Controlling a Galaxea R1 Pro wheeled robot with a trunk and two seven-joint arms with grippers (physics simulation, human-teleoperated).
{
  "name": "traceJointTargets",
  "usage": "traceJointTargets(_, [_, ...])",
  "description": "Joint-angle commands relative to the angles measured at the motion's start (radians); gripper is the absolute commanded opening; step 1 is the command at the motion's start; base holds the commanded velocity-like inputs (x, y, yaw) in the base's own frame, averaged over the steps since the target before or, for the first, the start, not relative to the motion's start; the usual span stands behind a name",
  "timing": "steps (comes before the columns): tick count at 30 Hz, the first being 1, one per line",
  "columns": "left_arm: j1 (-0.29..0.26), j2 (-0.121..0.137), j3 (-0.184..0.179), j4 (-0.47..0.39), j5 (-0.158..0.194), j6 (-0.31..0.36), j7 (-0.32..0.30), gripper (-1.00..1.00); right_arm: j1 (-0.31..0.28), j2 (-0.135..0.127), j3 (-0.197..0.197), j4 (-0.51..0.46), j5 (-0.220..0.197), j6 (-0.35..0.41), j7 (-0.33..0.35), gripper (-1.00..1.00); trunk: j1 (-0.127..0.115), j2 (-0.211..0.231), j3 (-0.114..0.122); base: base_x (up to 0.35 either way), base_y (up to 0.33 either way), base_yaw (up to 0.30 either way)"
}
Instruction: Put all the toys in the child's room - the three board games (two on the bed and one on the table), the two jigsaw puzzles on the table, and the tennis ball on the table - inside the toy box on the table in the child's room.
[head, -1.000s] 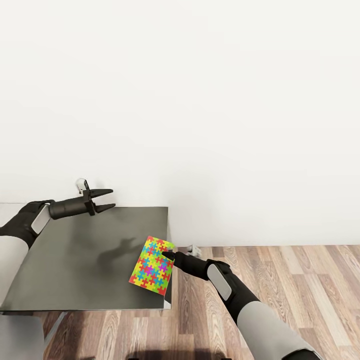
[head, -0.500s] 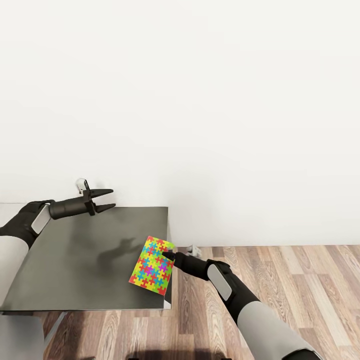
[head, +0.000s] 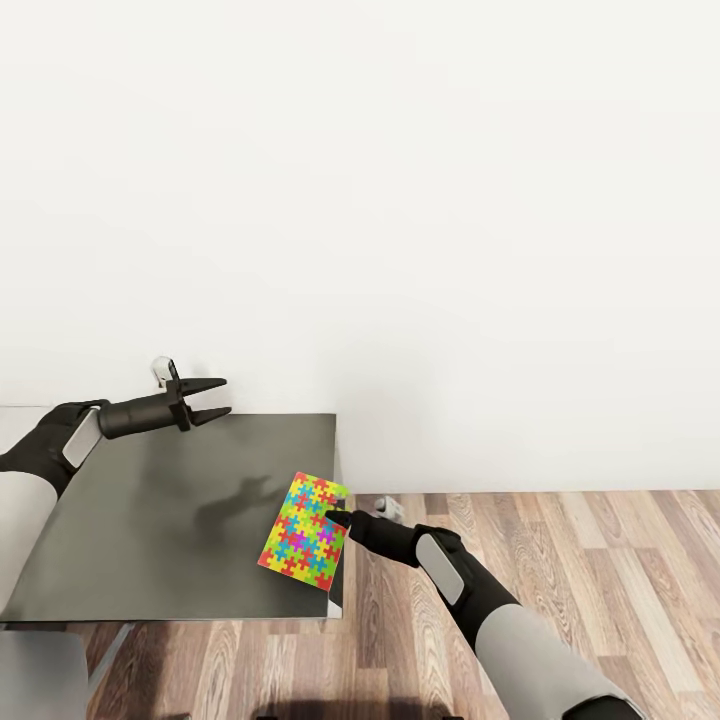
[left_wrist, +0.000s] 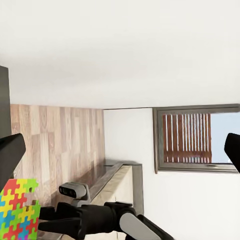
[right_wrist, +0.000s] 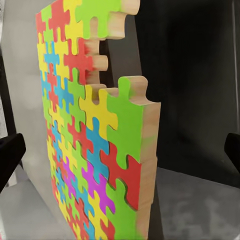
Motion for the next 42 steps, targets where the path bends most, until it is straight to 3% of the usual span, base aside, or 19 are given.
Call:
traceJointTargets(1, [-0.001,0.001,-0.006,0.001,0.005,0.008,-0.004,1.0,-0.001,0.0,0.001,0.0,-0.005,0.004,0.001,1.0,0.001,-0.002,-0.002,0.0,0.0,0.0])
traceJointTargets(26, [0.008,0.0,-0.006,0.001,0.004,0.006,-0.004,1.0,-0.001,0.001,0.001,0.0,-0.004,0.004,0.003,1.0,0.001,-0.002,-0.002,0.005,0.004,0.0])
traceJointTargets(27, [0.008,-0.001,-0.006,0.001,0.004,0.006,-0.004,1.0,-0.001,0.001,0.001,0.0,-0.004,0.004,0.003,-1.0,0.001,-0.002,-0.002,0.002,0.002,0.0])
traceJointTargets(42, [0.009,-0.001,-0.005,0.001,0.004,0.006,-0.003,1.0,-0.001,0.001,0.001,0.0,-0.004,0.004,0.005,-1.0,0.001,-0.002,-0.002,0.0,0.0,0.0])
